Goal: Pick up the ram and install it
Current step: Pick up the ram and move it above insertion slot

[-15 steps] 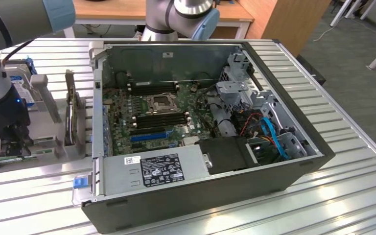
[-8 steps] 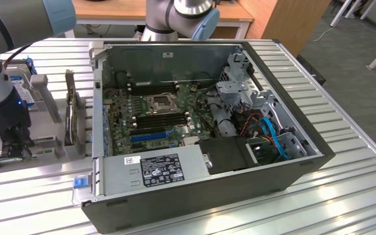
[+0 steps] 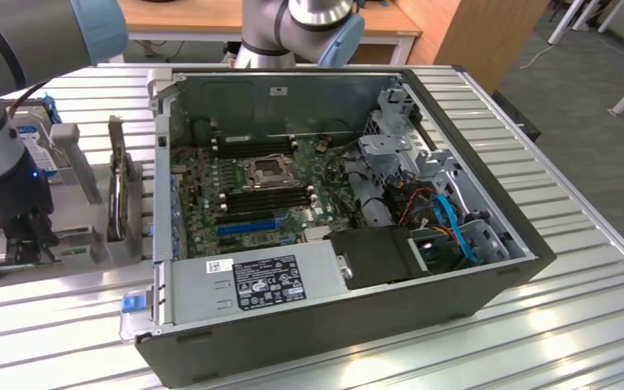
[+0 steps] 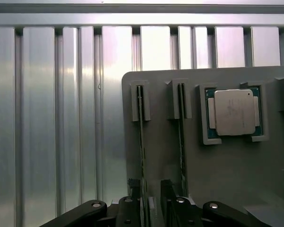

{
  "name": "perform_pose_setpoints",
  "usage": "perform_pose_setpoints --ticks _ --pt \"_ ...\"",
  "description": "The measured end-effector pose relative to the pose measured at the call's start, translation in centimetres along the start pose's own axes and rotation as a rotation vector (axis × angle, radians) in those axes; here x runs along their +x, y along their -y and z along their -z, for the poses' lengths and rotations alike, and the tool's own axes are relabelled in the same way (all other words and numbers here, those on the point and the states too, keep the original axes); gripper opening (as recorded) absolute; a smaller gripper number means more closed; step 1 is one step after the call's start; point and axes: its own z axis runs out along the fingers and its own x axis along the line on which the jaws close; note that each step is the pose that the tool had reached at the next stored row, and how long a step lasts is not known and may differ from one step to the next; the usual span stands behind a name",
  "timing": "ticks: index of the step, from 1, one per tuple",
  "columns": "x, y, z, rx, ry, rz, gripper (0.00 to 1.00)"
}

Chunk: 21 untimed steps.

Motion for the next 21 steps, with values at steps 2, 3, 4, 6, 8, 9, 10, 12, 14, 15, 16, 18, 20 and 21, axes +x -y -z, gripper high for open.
perform_pose_setpoints --ticks 2,3,4,6,8,9,10,12,14,15,16,18,20,21 --pt "0.0 0.0 -0.02 -0.0002 -0.0001 0.0 0.31" --pt "0.0 0.0 -0.02 -0.0002 -0.0002 0.0 0.31" --pt "0.0 0.0 -0.03 -0.0001 0.0 0.0 0.31" --pt "0.01 0.0 -0.05 0.0001 0.0002 0.0 0.31" --pt "0.09 0.01 -0.05 0.0002 0.0002 0.0 0.31" --pt "0.12 0.01 -0.03 0.0 0.0 0.0 0.31" --pt "0.15 0.01 -0.03 0.0 0.0 0.0 0.31" --pt "0.2 0.02 -0.03 0.0 0.0 0.0 0.31" --pt "0.26 0.02 -0.03 0.0 0.0 0.0 0.31" --pt "0.27 0.02 -0.04 0.0001 0.0002 0.0 0.31" --pt "0.28 0.03 -0.06 0.0002 0.0004 0.0 0.31" --pt "0.3 0.03 -0.07 0.0001 0.0001 0.0 0.31" --pt "0.31 0.03 -0.07 -0.0001 0.0 0.0 0.31" --pt "0.31 0.03 -0.07 0.0 0.0 0.0 0.31"
